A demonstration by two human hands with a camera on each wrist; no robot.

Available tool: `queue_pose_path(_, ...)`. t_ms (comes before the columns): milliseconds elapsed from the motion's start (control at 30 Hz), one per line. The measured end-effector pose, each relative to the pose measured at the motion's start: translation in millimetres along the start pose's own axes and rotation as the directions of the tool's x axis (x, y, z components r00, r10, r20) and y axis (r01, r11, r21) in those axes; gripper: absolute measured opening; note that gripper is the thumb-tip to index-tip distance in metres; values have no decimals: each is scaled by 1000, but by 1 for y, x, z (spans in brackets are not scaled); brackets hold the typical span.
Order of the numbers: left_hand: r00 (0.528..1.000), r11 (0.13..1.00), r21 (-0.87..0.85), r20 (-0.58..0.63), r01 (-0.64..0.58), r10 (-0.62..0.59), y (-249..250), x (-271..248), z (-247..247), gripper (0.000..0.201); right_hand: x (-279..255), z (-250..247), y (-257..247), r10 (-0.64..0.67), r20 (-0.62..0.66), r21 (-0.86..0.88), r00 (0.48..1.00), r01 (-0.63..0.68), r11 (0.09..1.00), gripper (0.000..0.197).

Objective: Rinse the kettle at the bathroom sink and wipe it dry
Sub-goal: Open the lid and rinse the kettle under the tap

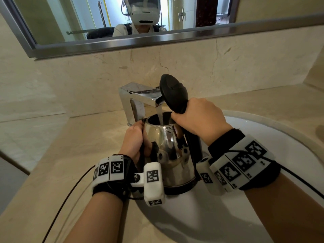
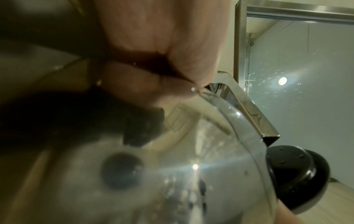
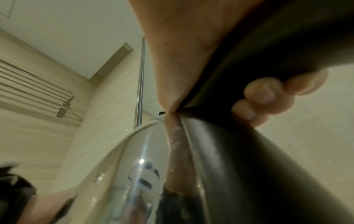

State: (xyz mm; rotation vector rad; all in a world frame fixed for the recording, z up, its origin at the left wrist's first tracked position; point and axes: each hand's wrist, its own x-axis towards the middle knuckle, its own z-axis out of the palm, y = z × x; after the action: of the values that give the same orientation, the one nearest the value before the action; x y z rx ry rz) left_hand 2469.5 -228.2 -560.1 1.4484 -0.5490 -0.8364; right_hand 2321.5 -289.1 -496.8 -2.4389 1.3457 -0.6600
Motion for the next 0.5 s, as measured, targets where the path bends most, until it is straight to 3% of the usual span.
queue_pose_path(500, 1000, 999, 38, 2, 12, -12, -1, 3, -1, 32, 0, 0, 0, -2, 0, 5, 1000, 2, 1000, 29)
